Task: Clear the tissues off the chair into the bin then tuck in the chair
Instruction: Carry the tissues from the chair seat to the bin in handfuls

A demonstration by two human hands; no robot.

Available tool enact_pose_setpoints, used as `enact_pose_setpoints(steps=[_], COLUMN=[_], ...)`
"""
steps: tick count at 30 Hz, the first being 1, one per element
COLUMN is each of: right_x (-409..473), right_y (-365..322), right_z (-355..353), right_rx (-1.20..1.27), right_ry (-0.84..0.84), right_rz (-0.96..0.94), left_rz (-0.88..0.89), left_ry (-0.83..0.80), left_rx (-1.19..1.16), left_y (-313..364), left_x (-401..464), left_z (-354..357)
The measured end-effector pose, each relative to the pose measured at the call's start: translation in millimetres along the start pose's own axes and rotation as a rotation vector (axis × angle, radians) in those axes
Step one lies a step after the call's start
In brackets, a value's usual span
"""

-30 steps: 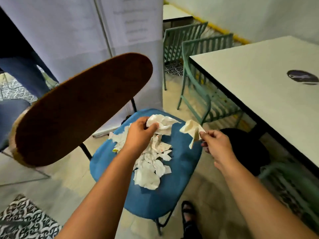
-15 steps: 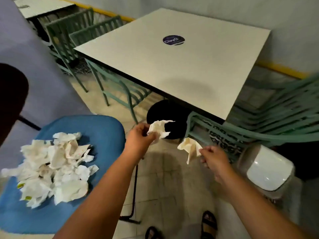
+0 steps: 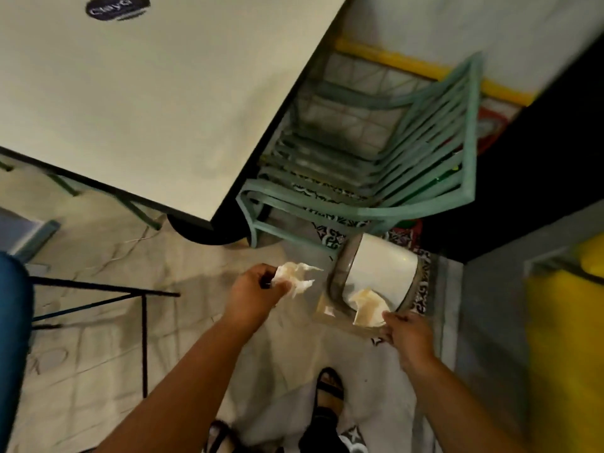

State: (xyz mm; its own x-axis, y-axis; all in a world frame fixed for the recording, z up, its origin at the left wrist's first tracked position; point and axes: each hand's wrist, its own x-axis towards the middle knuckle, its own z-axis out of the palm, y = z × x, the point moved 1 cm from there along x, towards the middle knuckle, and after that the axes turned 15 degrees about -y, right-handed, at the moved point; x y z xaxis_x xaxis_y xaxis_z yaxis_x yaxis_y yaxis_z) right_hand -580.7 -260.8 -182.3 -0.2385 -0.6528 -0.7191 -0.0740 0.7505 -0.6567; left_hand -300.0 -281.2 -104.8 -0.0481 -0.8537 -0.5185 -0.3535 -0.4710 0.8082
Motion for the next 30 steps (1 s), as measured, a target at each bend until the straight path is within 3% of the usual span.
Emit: enact_pose_setpoints(steps=[8, 17, 25, 30], right_x=[59.8, 66.8, 56.4, 43.5], right_y=[-6.0, -2.0, 1.4, 15.1], right_z=[-11.0, 2.6, -30.1, -50.9], right_rx=[-0.278, -0.014, 0.068, 0.182], right_ry=[0.041, -0.084, -0.198, -0.254], right_rz=[-0.036, 0.062, 0.028, 0.042], left_rz=[-0.126, -0.223, -0.117, -0.147], left_ry=[-0.041, -0.101, -0.184, -0.242], left_rx=[0.046, 0.210, 0.418, 0.527], left_y=[6.8, -1.7, 8.7, 8.6], left_x=[53.3, 64.6, 83.5, 101.2], left_z=[74.2, 108.4, 166.3, 199.6])
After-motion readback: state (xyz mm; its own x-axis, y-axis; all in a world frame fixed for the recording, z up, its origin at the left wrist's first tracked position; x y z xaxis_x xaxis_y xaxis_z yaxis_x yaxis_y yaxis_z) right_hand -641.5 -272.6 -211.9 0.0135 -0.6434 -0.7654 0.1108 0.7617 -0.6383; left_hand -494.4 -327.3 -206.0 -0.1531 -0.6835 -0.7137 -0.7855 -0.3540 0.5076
